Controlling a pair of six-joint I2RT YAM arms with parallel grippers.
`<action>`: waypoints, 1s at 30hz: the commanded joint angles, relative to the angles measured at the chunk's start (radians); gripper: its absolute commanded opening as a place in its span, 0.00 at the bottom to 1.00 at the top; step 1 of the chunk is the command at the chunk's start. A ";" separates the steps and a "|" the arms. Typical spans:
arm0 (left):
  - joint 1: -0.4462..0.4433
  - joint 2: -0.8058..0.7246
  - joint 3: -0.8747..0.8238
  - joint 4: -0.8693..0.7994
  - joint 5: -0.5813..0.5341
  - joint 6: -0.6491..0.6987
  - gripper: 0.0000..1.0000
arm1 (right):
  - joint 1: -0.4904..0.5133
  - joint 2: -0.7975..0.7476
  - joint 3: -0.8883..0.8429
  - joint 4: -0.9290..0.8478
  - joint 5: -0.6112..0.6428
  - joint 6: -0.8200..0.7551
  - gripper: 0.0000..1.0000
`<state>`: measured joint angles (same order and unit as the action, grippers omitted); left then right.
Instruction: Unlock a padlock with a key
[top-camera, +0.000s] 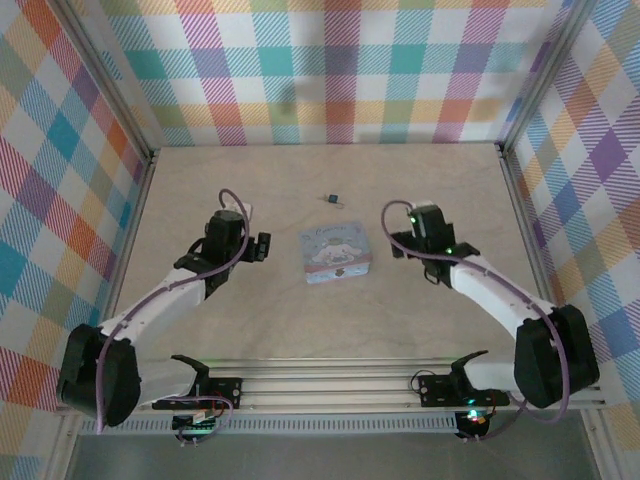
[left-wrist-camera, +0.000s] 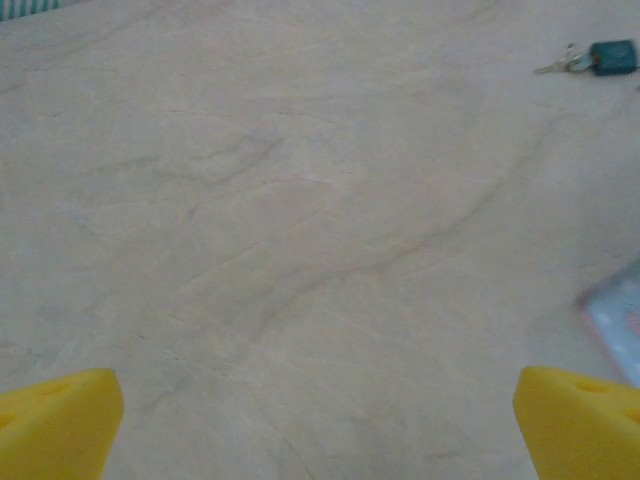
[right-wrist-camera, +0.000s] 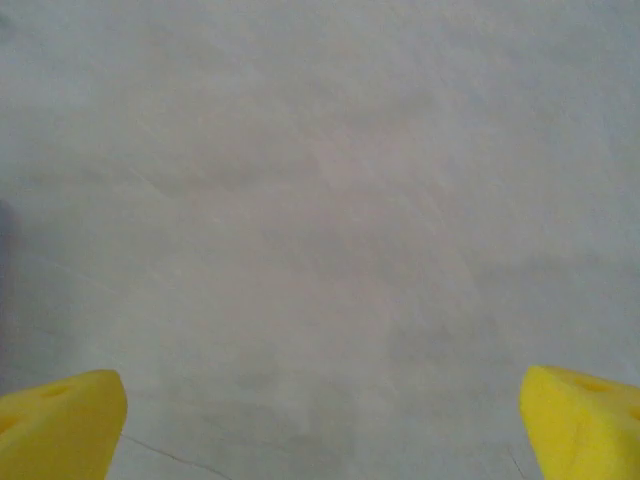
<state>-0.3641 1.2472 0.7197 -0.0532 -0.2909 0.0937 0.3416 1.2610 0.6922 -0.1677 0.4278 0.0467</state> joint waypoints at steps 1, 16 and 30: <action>0.041 0.043 -0.044 0.189 -0.028 0.071 1.00 | -0.091 -0.068 -0.111 0.203 -0.029 0.027 1.00; 0.154 0.142 -0.261 0.580 0.021 0.054 1.00 | -0.214 -0.029 -0.405 0.887 -0.163 -0.048 1.00; 0.224 0.318 -0.381 1.024 0.105 -0.010 1.00 | -0.241 0.260 -0.492 1.407 -0.205 -0.063 1.00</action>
<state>-0.1566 1.5257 0.3504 0.8177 -0.2176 0.0971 0.1066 1.4544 0.2119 1.0473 0.2695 -0.0154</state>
